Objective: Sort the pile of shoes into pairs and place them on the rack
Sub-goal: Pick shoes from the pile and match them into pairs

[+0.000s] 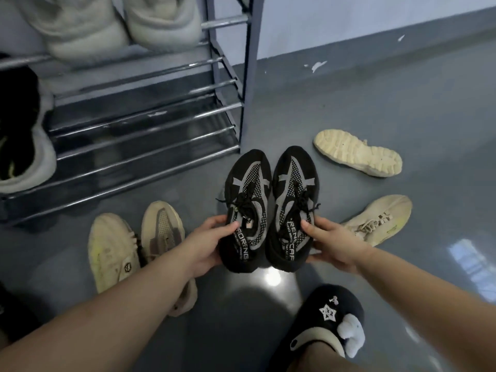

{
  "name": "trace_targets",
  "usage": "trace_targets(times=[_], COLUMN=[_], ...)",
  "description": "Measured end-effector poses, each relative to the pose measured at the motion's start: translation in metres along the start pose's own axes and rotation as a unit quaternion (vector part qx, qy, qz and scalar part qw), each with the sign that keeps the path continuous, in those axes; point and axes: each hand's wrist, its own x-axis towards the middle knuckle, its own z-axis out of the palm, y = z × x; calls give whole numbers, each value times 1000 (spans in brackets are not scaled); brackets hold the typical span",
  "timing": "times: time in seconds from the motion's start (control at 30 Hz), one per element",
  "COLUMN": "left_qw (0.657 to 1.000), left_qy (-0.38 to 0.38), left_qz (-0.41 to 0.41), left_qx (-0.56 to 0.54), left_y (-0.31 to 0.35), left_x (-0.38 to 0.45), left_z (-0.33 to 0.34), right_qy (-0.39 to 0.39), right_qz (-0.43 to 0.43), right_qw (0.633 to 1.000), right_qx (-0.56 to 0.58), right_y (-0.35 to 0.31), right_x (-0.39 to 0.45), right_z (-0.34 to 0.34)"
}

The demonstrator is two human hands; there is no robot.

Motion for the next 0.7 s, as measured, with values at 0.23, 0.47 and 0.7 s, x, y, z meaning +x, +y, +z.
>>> trace_targets(times=[0.23,0.47,0.7], left_qw=[995,986,982], left_qy=[-33,-73,-58], left_qz=[63,135,161], left_qx=[-65,-62,-78], left_y=[34,66,78], left_x=[-48,-102,-132], left_z=[7,8,-20], right_qy=[-46,-43,-46], right_qz=[-1,-49,-41], right_qw=[997,978,968], right_qx=[-68,-197,-245], right_y=[-57,-117,-141], right_x=[-52,-114,-127], right_z=[14,39,82])
